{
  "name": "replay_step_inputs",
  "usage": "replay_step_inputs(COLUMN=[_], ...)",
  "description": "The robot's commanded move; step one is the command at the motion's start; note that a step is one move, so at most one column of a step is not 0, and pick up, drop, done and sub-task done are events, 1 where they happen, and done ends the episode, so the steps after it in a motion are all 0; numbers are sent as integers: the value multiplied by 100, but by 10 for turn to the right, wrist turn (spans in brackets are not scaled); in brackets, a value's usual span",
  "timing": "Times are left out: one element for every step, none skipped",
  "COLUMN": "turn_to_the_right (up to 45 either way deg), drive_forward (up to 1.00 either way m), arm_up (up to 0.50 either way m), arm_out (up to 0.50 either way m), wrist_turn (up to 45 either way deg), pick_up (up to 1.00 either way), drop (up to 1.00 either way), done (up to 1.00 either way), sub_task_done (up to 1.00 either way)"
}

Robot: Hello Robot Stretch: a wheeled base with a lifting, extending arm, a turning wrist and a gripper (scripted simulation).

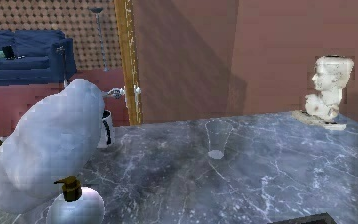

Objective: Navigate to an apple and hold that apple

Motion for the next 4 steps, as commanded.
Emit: replay_step_inputs(turn_to_the_right=[0,0,0,0], drive_forward=[0,0,0,0], arm_up=[50,38,0,0], arm_out=[0,0,36,0], wrist_turn=[0,0,0,450], pick_up=[0,0,0,0], drop=[0,0,0,0], done=[0,0,0,0], sub_task_done=[0,0,0,0])
